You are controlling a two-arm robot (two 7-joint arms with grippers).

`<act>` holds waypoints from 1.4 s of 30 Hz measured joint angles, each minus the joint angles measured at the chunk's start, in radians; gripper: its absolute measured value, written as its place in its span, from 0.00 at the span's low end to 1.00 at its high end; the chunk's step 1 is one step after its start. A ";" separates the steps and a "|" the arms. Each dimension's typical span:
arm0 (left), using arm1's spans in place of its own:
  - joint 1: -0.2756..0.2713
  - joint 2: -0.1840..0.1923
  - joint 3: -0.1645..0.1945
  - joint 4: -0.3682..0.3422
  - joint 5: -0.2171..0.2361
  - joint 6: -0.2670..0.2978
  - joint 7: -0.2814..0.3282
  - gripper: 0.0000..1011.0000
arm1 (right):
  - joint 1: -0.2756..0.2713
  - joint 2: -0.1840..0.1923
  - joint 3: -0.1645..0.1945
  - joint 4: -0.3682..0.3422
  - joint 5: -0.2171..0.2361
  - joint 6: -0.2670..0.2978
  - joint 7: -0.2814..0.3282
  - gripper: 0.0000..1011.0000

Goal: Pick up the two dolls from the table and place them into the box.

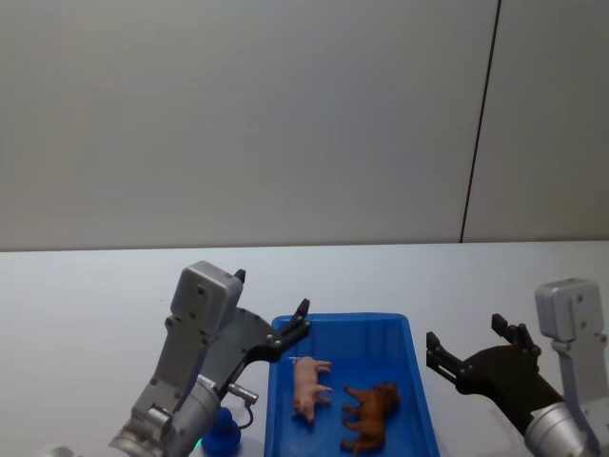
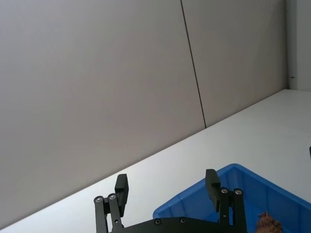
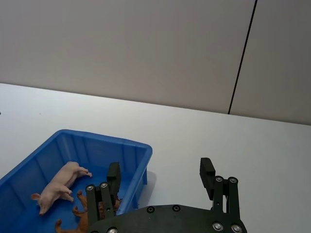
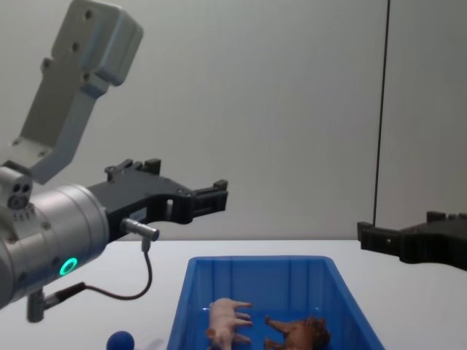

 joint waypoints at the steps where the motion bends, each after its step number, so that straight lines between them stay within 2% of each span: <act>1: 0.002 0.001 -0.001 -0.002 -0.004 0.005 0.003 0.99 | -0.001 0.001 0.000 -0.001 0.000 0.000 -0.001 0.99; 14: 0.044 0.036 -0.029 -0.044 -0.091 0.109 0.064 0.99 | -0.008 0.007 0.004 -0.010 -0.003 -0.004 -0.015 0.99; 21: 0.062 0.054 -0.041 -0.062 -0.123 0.172 0.080 0.99 | -0.010 0.008 0.005 -0.013 -0.004 -0.005 -0.018 0.99; 34: 0.079 0.074 -0.054 -0.069 -0.138 0.299 0.078 0.99 | -0.011 0.009 0.006 -0.014 -0.004 -0.006 -0.021 0.99; 42: 0.082 0.078 -0.057 -0.053 -0.137 0.347 0.062 0.99 | -0.012 0.010 0.006 -0.015 -0.004 -0.006 -0.022 0.99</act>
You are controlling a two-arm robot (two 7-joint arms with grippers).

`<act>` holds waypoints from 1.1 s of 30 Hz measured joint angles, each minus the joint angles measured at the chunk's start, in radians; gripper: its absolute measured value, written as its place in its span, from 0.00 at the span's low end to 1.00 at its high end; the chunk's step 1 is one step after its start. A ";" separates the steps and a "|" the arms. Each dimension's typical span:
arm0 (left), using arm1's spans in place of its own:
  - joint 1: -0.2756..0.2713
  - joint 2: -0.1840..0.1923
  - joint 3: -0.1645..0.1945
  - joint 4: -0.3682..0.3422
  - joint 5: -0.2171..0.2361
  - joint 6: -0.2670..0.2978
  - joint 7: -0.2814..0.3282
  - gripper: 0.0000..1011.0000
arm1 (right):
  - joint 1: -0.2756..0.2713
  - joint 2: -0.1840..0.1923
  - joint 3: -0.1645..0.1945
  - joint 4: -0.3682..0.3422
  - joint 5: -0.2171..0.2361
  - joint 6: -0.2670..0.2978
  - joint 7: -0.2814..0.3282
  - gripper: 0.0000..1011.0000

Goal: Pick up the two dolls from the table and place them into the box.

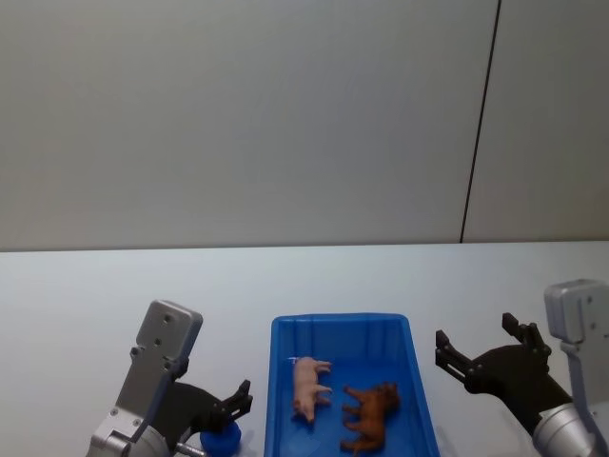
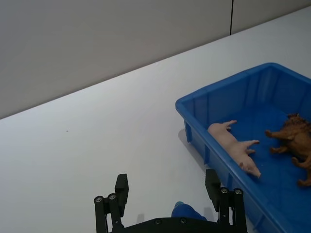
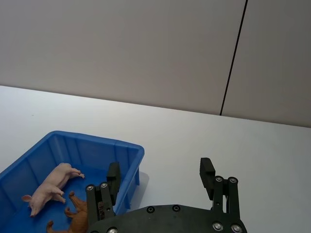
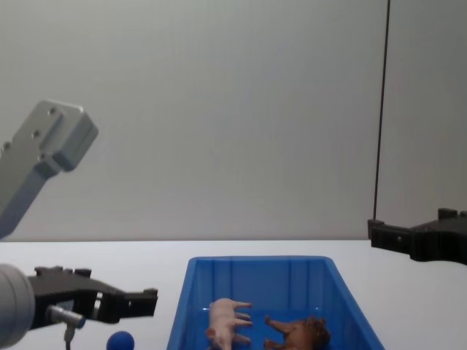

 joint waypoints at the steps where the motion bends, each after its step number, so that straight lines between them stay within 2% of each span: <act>1: 0.001 0.000 0.000 0.004 0.001 0.007 -0.004 0.99 | 0.000 0.000 0.000 0.000 0.000 0.000 0.000 0.99; 18: 0.000 -0.008 -0.001 0.052 -0.002 0.046 -0.056 0.98 | 0.000 0.000 0.000 0.000 0.000 0.000 -0.001 0.99; 24: -0.002 -0.012 -0.003 0.065 -0.009 0.053 -0.074 0.86 | 0.000 0.000 0.000 0.000 0.000 0.000 -0.001 0.99; 27: -0.004 -0.015 -0.004 0.072 -0.014 0.057 -0.083 0.75 | 0.000 0.000 0.000 0.000 0.000 0.000 0.000 0.99; 33: -0.005 -0.017 -0.006 0.077 -0.021 0.061 -0.091 0.58 | 0.000 0.000 0.000 0.000 0.000 0.000 0.000 0.99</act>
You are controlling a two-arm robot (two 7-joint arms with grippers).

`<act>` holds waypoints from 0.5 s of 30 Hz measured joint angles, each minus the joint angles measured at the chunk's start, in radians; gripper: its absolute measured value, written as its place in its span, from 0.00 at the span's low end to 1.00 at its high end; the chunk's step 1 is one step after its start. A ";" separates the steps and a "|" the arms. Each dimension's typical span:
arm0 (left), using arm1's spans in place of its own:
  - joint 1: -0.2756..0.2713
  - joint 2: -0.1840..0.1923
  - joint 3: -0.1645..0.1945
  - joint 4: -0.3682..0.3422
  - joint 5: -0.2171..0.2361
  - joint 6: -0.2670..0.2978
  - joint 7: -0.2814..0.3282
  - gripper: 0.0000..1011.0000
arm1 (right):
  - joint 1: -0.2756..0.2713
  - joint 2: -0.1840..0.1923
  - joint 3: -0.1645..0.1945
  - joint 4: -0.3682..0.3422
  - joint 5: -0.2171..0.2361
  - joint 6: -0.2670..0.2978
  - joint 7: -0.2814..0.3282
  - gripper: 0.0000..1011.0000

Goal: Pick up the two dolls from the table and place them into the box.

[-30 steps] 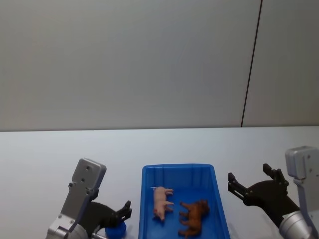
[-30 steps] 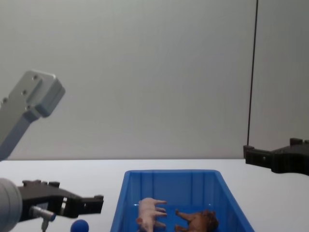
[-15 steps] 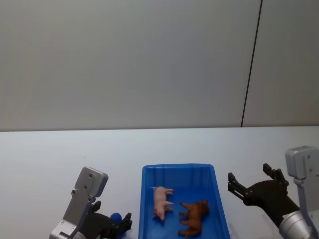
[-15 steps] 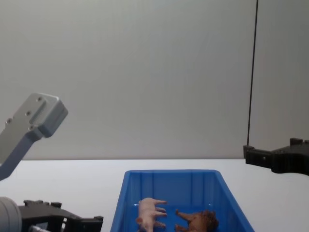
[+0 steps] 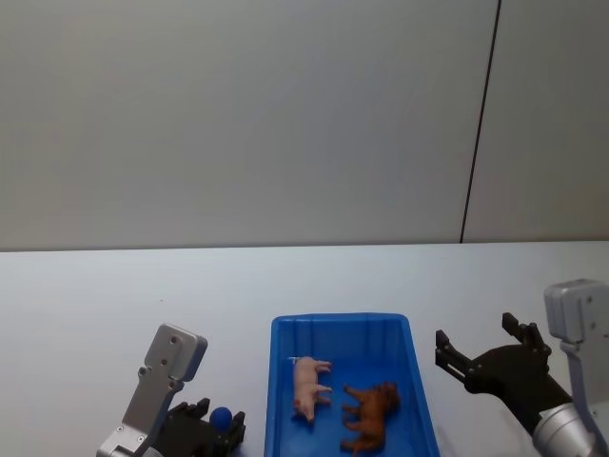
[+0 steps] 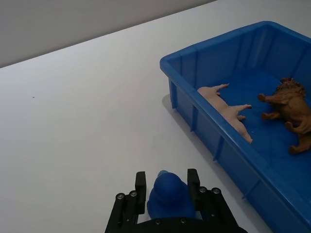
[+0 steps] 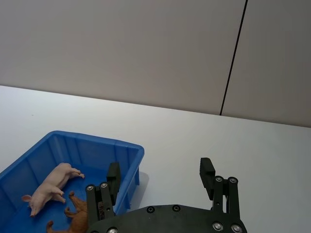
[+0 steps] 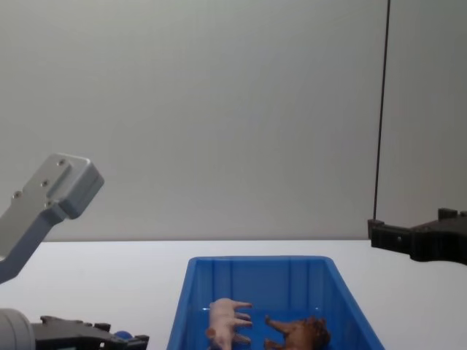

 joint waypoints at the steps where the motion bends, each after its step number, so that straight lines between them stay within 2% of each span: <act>1: 0.000 -0.001 -0.001 0.001 -0.002 0.000 -0.001 0.53 | 0.000 0.000 0.000 0.000 0.000 0.000 0.000 0.99; 10: 0.001 -0.005 -0.006 0.003 -0.019 -0.011 -0.007 0.28 | 0.000 0.000 0.000 0.000 0.000 0.000 0.000 0.99; 15: 0.003 -0.007 -0.009 0.002 -0.032 -0.027 -0.010 0.24 | 0.000 0.000 0.000 0.000 0.000 0.000 0.000 0.99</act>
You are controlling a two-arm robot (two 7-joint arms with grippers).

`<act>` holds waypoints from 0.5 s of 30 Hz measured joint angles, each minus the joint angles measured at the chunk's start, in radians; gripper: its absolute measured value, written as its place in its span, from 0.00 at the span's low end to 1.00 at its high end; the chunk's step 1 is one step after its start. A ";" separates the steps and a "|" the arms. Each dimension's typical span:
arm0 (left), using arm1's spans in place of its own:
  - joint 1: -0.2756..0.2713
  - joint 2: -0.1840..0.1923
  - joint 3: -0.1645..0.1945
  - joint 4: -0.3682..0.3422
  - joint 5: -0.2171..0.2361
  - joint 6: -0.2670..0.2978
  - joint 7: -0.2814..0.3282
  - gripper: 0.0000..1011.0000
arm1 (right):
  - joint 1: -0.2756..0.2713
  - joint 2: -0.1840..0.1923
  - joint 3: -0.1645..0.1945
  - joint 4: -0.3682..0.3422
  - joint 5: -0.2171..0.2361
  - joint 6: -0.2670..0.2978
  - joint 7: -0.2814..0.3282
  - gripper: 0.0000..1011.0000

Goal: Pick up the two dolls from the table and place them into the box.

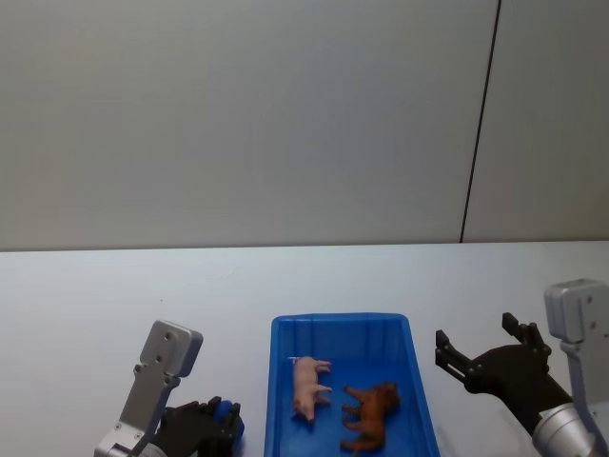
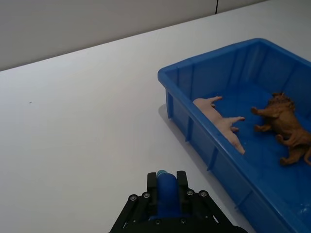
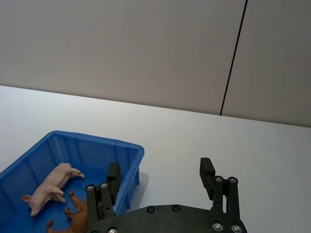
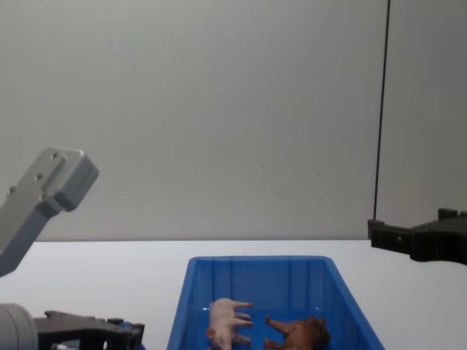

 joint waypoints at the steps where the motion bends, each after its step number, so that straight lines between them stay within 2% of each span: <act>1: 0.001 -0.001 -0.001 -0.001 -0.004 -0.009 -0.001 0.23 | 0.000 0.000 0.000 0.000 0.000 0.000 0.000 0.99; 15: -0.006 0.001 -0.020 -0.046 -0.017 -0.088 -0.017 0.15 | 0.000 0.000 0.000 0.000 0.000 0.000 0.000 0.99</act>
